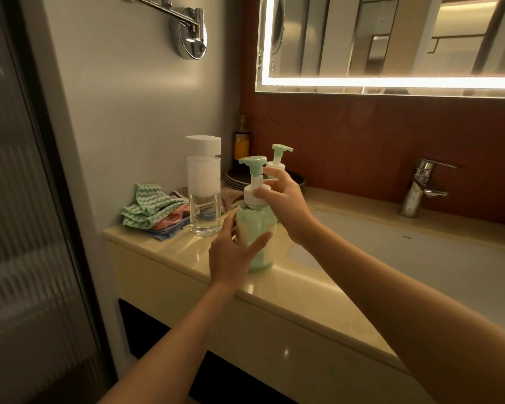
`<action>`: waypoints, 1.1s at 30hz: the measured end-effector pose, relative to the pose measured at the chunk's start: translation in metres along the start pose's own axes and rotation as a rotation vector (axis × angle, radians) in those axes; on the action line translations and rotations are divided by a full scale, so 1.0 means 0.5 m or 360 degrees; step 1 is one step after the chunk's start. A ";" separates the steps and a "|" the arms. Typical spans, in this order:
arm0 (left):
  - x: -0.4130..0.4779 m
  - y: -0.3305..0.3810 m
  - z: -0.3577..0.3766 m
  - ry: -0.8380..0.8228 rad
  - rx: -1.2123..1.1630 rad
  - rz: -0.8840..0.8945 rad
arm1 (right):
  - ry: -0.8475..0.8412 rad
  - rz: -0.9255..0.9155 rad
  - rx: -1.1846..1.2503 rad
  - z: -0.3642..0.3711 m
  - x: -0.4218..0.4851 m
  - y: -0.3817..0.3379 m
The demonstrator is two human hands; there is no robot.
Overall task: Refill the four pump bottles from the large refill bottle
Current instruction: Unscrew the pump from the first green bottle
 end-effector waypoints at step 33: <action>-0.004 -0.001 -0.004 0.0158 -0.0059 0.0001 | 0.0171 -0.0228 -0.0119 0.000 0.012 -0.014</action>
Point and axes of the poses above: each hand's wrist, its own x-axis towards the middle knuckle, its own z-axis out of the palm, y = z × x, the point moved 1 cm from there along x, towards the middle knuckle, and after that the axes turned 7 degrees about -z, right-handed, at the moved point
